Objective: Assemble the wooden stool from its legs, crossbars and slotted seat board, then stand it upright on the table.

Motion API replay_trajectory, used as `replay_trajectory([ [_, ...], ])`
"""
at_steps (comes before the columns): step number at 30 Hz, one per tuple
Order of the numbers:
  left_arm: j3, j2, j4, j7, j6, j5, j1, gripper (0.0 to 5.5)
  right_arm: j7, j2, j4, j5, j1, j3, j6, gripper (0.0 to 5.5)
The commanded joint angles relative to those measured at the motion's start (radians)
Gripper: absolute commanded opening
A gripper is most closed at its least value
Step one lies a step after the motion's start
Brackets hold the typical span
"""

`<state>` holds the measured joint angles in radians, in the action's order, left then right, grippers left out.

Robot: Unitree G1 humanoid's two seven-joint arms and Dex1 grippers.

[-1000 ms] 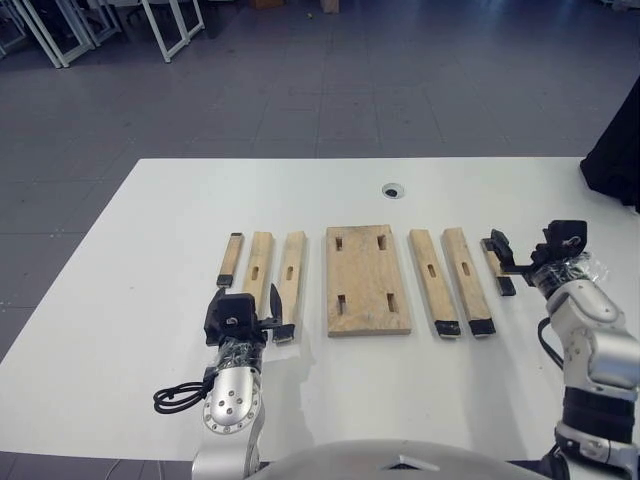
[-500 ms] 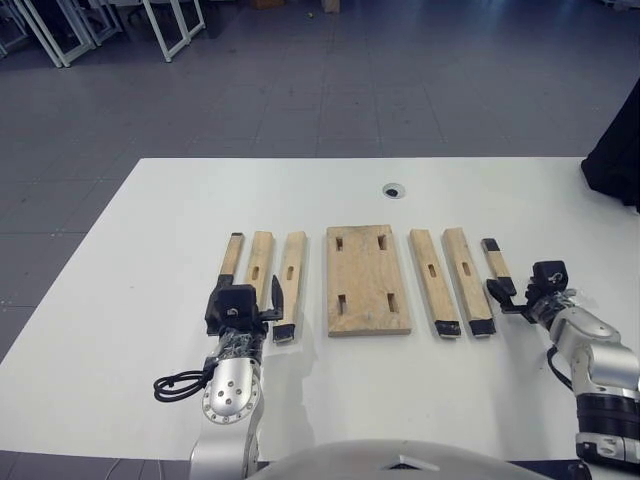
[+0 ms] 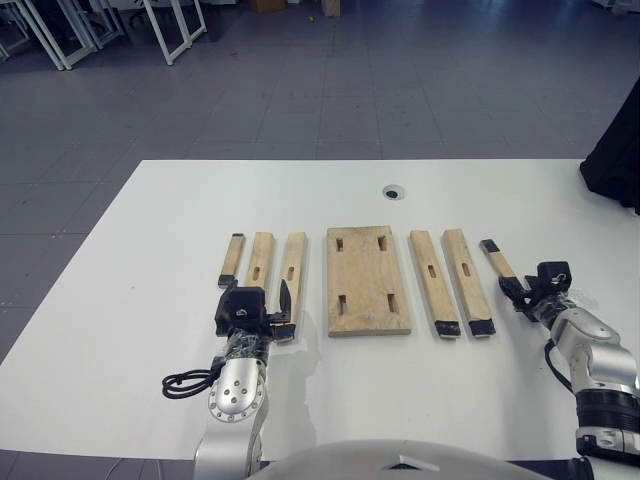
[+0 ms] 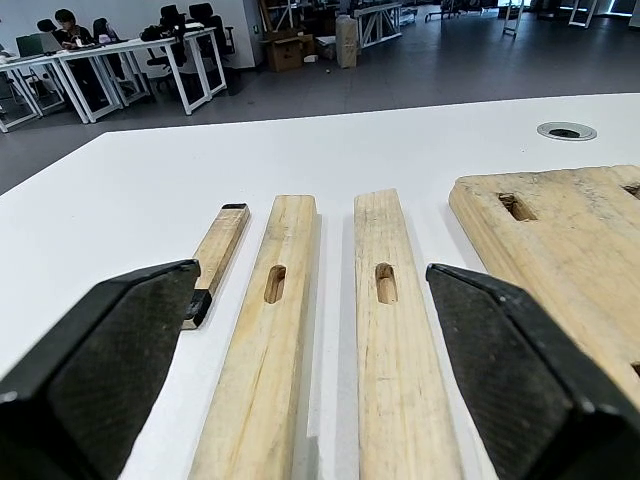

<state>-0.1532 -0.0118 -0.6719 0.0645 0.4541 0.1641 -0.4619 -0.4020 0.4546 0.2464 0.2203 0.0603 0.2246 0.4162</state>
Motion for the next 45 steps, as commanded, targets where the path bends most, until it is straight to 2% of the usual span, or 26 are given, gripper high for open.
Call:
replay_trajectory([
  [1, -0.011, -0.011, -0.001, 0.014, -0.002, 0.007, -0.01, 4.21, -0.009, -0.013, 0.122, -0.076, -0.136, -0.095, 0.049, 2.06],
  [6, -0.003, -0.019, 0.013, 0.014, 0.0, -0.002, -0.005, 4.21, 0.004, -0.015, 0.167, -0.047, -0.115, -0.072, 0.042, 1.31],
  [10, 0.026, -0.018, 0.04, -0.025, 0.02, -0.06, 0.015, 4.21, 0.022, -0.041, 0.174, 0.023, -0.075, -0.016, 0.071, 1.29],
  [12, 0.085, -0.001, 0.05, -0.089, 0.055, -0.151, 0.086, 4.21, 0.047, -0.03, 0.138, 0.021, -0.032, -0.005, 0.035, 1.29],
  [13, 0.136, 0.013, 0.053, -0.135, 0.108, -0.228, 0.166, 4.21, 0.071, -0.022, 0.101, 0.017, 0.006, 0.006, 0.013, 1.29],
  [15, 0.311, -0.002, 0.098, -0.193, 0.347, -0.509, 0.404, 4.21, 0.134, -0.001, 0.009, -0.014, 0.099, 0.013, -0.04, 1.29],
  [16, 0.342, 0.056, 0.138, -0.255, 0.421, -0.577, 0.518, 4.21, 0.164, -0.001, -0.02, -0.04, 0.156, -0.002, -0.072, 1.29],
  [20, 0.619, 0.17, 0.517, -0.426, 0.669, -1.045, 0.956, 4.21, 0.191, -0.123, -0.118, -0.079, 0.344, -0.129, -0.139, 1.29],
  [21, 0.646, 0.198, 0.614, -0.476, 0.712, -1.11, 1.023, 4.21, 0.176, -0.156, -0.157, -0.081, 0.356, -0.175, -0.144, 1.29],
  [24, 0.658, 0.248, 0.824, -0.568, 0.78, -1.199, 1.14, 4.21, 0.144, -0.234, -0.271, -0.097, 0.331, -0.308, -0.142, 1.29],
  [28, 0.602, 0.257, 0.916, -0.626, 0.801, -1.211, 1.156, 4.21, 0.139, -0.304, -0.405, -0.111, 0.259, -0.423, -0.093, 1.29],
  [35, 0.505, 0.293, 0.96, -0.709, 0.741, -1.149, 1.147, 4.21, 0.132, -0.333, -0.455, -0.124, 0.243, -0.472, -0.048, 1.29],
  [41, 0.472, 0.327, 0.993, -0.749, 0.735, -1.12, 1.145, 4.21, 0.165, -0.345, -0.446, -0.138, 0.262, -0.44, -0.041, 1.29],
  [45, 0.486, 0.317, 1.108, -0.719, 0.709, -1.088, 1.174, 4.21, 0.144, -0.366, -0.502, -0.144, 0.188, -0.522, -0.034, 1.29],
])
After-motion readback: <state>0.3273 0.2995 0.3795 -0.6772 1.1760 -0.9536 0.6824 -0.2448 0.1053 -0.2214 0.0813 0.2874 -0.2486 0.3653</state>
